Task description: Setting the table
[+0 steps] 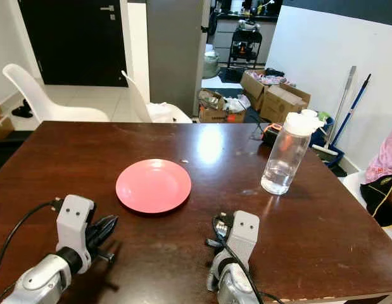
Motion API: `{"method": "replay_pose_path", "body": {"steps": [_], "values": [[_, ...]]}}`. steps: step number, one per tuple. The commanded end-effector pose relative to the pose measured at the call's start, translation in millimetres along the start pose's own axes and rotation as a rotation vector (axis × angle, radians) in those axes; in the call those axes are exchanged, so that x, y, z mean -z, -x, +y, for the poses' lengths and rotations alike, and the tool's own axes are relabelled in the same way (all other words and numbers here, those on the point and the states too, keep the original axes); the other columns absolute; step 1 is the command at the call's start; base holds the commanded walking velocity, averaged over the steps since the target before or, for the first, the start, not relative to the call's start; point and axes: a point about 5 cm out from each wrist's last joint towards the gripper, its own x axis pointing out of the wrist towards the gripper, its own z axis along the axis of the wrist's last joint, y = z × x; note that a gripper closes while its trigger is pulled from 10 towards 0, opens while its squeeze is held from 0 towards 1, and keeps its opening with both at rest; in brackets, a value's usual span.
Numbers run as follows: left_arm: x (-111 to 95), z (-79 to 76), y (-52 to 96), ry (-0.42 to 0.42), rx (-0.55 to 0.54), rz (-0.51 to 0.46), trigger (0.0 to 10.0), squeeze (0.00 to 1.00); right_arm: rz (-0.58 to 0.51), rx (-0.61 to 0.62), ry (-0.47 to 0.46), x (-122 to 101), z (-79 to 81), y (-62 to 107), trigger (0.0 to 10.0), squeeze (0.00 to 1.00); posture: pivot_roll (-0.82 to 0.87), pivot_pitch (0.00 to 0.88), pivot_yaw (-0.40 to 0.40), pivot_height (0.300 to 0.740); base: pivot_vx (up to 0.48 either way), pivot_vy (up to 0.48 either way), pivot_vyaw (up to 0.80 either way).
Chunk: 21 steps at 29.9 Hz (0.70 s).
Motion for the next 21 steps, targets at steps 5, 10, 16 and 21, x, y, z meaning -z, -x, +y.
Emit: {"method": "replay_pose_path", "body": {"steps": [5, 10, 16, 21], "values": [[3, -1.7, 1.0, -0.002, -0.003, 0.014, 10.0, 0.00, 0.085, -0.019, 0.000, 20, -3.3, 2.3, 0.0, 0.00, 0.04, 0.121, 0.054, 0.740, 0.000, 0.000, 0.00], [4, -4.3, -0.6, 0.002, 0.000, 0.015, 10.0, 0.00, 0.047, -0.042, -0.028, 11, -0.8, 2.5, 0.0, 0.00, 0.04, 0.117, 0.055, 0.740, 0.000, 0.000, 0.00], [3, -2.9, -2.5, 0.001, -0.002, 0.011, 10.0, 0.00, 0.025, -0.059, -0.043, 7, 1.1, 1.8, 0.0, 0.00, 0.04, 0.108, 0.057, 0.740, 0.000, 0.000, 0.00], [3, -2.5, -2.7, 0.003, -0.005, 0.011, 10.0, 0.00, -0.040, -0.107, -0.017, -9, 7.6, 1.7, 0.0, 0.00, 0.04, 0.116, 0.057, 0.740, 0.000, 0.000, 0.00]]}}
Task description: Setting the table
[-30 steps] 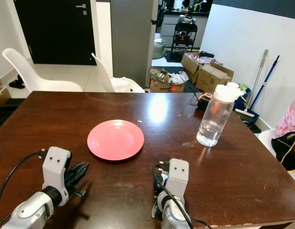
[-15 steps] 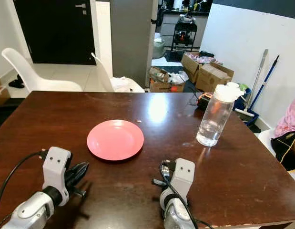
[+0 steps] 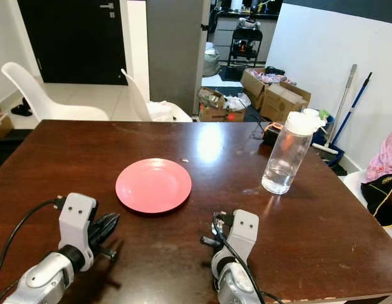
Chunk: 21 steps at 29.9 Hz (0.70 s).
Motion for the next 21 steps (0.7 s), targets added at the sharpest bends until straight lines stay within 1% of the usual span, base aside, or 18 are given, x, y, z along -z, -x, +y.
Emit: {"method": "replay_pose_path", "body": {"steps": [1, 3, 4, 5, 6, 7, 9, 11, 14, 15, 17, 21], "values": [[5, 0.1, 0.5, 0.009, -0.002, 0.022, 10.0, 0.00, -0.019, -0.031, 0.020, -5, 4.0, 1.0, 10.0, 0.00, 0.04, 0.123, 0.054, 0.740, 0.000, 0.000, 0.00], [6, -0.4, 0.5, 0.009, -0.002, 0.023, 10.0, 0.00, -0.024, -0.044, 0.038, -8, 5.0, 1.2, 10.0, 0.00, 0.04, 0.121, 0.055, 0.740, 0.000, 0.000, 0.00], [5, -0.9, 0.6, 0.010, -0.001, 0.023, 10.0, 0.00, -0.032, -0.054, 0.074, -10, 5.2, 1.4, 10.0, 0.00, 0.04, 0.124, 0.058, 0.740, 0.000, 0.000, 0.00], [6, -1.7, 0.8, 0.012, 0.000, 0.024, 10.0, 0.00, -0.035, -0.054, 0.094, -12, 3.6, 1.4, 10.0, 0.68, 0.04, 0.127, 0.058, 0.740, 0.000, 0.000, 0.00], [6, -1.7, 0.8, 0.012, 0.000, 0.024, 10.0, 0.00, -0.035, -0.054, 0.094, -12, 3.6, 1.4, 10.0, 0.68, 0.04, 0.127, 0.058, 0.740, 0.000, 0.000, 0.00], [7, -2.3, 1.0, 0.010, 0.003, 0.027, 10.0, 0.00, -0.039, -0.051, 0.098, -14, 2.3, 1.3, 10.0, 1.00, 0.04, 0.129, 0.058, 0.740, 0.000, 0.000, 0.00], [7, -2.6, 1.1, 0.011, 0.005, 0.029, 10.0, 0.00, -0.053, -0.047, 0.109, -18, 2.2, 1.5, 10.0, 1.00, 0.04, 0.136, 0.059, 0.740, 0.000, 0.000, 0.00], [7, -2.0, 0.9, 0.012, 0.003, 0.030, 10.0, 0.00, -0.052, -0.032, 0.101, -22, 4.8, 2.8, 10.0, 1.00, 0.04, 0.143, 0.056, 0.740, 0.000, 0.000, 0.00], [7, -2.5, 0.7, 0.011, 0.006, 0.033, 10.0, 0.00, -0.058, -0.032, 0.111, -28, 16.4, 12.0, 10.0, 1.00, 0.04, 0.158, 0.059, 0.740, 0.000, 0.000, 0.00], [7, -2.5, 0.7, 0.011, 0.006, 0.033, 10.0, 0.00, -0.058, -0.032, 0.111, -28, 16.4, 12.0, 10.0, 1.00, 0.04, 0.158, 0.059, 0.740, 0.000, 0.000, 0.00], [9, -5.6, -0.4, 0.014, 0.016, 0.042, 10.0, 0.00, -0.058, -0.053, 0.129, -28, 27.5, 19.8, 10.0, 1.00, 0.03, 0.159, 0.061, 0.740, 0.000, 0.000, 0.00], [8, -9.4, -2.7, 0.021, 0.030, 0.041, 10.0, 0.00, -0.031, -0.063, 0.115, -22, 33.2, 22.9, 10.0, 1.00, 0.03, 0.167, 0.058, 0.740, 0.000, 0.000, 0.00]]}}
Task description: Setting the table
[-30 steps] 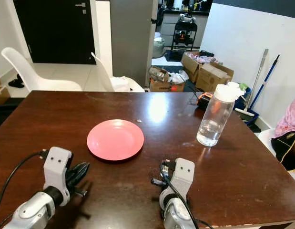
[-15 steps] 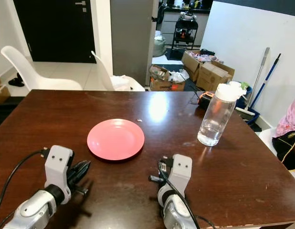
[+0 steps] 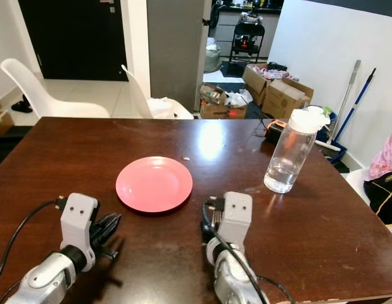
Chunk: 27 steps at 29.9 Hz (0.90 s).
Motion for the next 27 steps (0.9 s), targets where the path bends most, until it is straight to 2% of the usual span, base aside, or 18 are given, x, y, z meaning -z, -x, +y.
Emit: {"method": "replay_pose_path", "body": {"steps": [1, 3, 4, 5, 7, 9, 12, 18, 19, 20, 21, 27], "values": [[7, -2.7, -0.2, 0.007, 0.012, 0.036, 10.0, 0.00, 0.029, 0.012, -0.007, 6, -0.1, 2.8, 10.0, 1.00, 0.03, 0.167, 0.058, 0.740, 0.000, 0.000, 0.00], [7, -3.9, -0.8, 0.008, 0.018, 0.034, 10.0, 0.00, 0.042, 0.013, -0.013, 10, 0.7, 2.9, 10.0, 1.00, 0.03, 0.154, 0.066, 0.740, 0.000, 0.000, 0.00], [6, -5.2, -2.4, 0.009, 0.021, 0.034, 10.0, 0.00, 0.085, 0.021, -0.019, 18, 1.3, 2.2, 10.0, 1.00, 0.04, 0.179, 0.062, 0.740, 0.000, 0.000, 0.00], [5, -6.8, -3.8, 0.006, 0.031, 0.032, 10.0, 0.00, 0.137, 0.042, -0.025, 29, 0.0, 2.0, 10.0, 0.00, 0.04, 0.170, 0.067, 0.740, 0.000, 0.000, 0.00], [4, -7.0, -5.6, 0.000, 0.036, 0.031, 10.0, 0.00, 0.210, 0.115, 0.026, 49, -11.4, 2.7, 10.0, 0.00, 0.04, 0.172, 0.065, 0.740, 0.000, 0.000, 0.00], [4, -6.3, -5.7, -0.002, 0.033, 0.032, 10.0, 0.00, 0.227, 0.173, 0.064, 57, -24.7, 5.3, 10.0, 0.00, 0.04, 0.169, 0.065, 0.740, 0.000, 0.000, 0.00], [5, -5.9, -5.2, -0.002, 0.031, 0.033, 10.0, 0.00, 0.229, 0.196, 0.079, 60, -33.0, 7.4, 10.0, 0.00, 0.04, 0.155, 0.068, 0.740, 0.000, 0.000, 0.00], [7, -6.2, -5.1, -0.007, 0.039, 0.034, 10.0, 0.00, 0.233, 0.218, 0.032, 64, -41.4, 6.3, 10.0, 0.00, 0.04, 0.133, 0.076, 0.740, 0.000, 0.000, 0.00], [6, -5.6, -5.2, -0.008, 0.039, 0.033, 10.0, 0.00, 0.264, 0.232, -0.001, 70, -43.2, 6.4, 4.3, 0.00, 0.04, 0.130, 0.077, 0.740, 0.000, 0.000, 0.00], [6, -5.6, -5.2, -0.008, 0.039, 0.033, 10.0, 0.00, 0.264, 0.232, -0.001, 70, -43.2, 6.4, 4.3, 0.00, 0.04, 0.130, 0.077, 0.740, 0.000, 0.000, 0.00], [6, -5.4, -5.0, -0.009, 0.039, 0.033, 10.0, 0.00, 0.288, 0.224, -0.001, 74, -42.8, 6.8, 0.0, 0.00, 0.04, 0.129, 0.077, 0.740, 0.000, 0.000, 0.00], [6, -3.4, -4.0, -0.013, 0.031, 0.032, 10.0, 0.00, 0.392, 0.202, 0.030, 99, -45.5, 12.6, 0.0, 0.00, 0.05, 0.130, 0.068, 0.740, 0.000, 0.000, 0.00]]}}
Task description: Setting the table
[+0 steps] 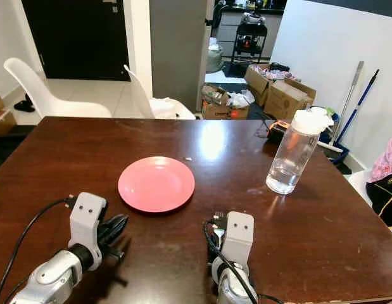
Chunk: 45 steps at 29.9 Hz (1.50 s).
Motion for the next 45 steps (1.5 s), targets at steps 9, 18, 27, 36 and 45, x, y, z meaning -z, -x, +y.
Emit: {"method": "replay_pose_path", "body": {"steps": [9, 18, 27, 36, 45], "values": [[6, 1.4, 4.2, -0.004, -0.013, 0.016, 10.0, 0.00, 0.300, 0.029, 0.035, 67, -21.6, 5.7, 0.0, 0.00, 0.05, 0.132, 0.061, 0.740, 0.000, 0.000, 0.00], [5, 2.1, 3.5, -0.004, -0.018, 0.012, 10.0, 0.00, 0.207, 0.034, 0.023, 50, -28.7, -2.5, 0.0, 0.00, 0.05, 0.129, 0.066, 0.740, 0.000, 0.000, 0.00], [4, 1.9, 1.8, -0.004, -0.014, 0.009, 10.0, 0.00, -0.224, -0.144, -0.027, -26, -8.8, 0.0, 0.0, 0.00, 0.05, 0.125, 0.070, 0.740, 0.000, 0.000, 0.00], [-5, 23.0, 9.5, 0.011, -0.164, -0.032, 10.0, 0.00, -0.563, -0.430, -0.004, -101, 45.9, 30.8, 10.0, 0.00, 0.06, 0.111, 0.092, 0.740, 0.000, 0.000, 0.00], [-17, 57.4, 33.6, 0.057, -0.419, -0.088, 10.0, 0.00, -0.520, -0.508, -0.038, -87, 61.5, 25.2, 10.0, 0.00, 0.09, 0.099, 0.067, 0.740, 0.000, 0.000, 0.00]]}}
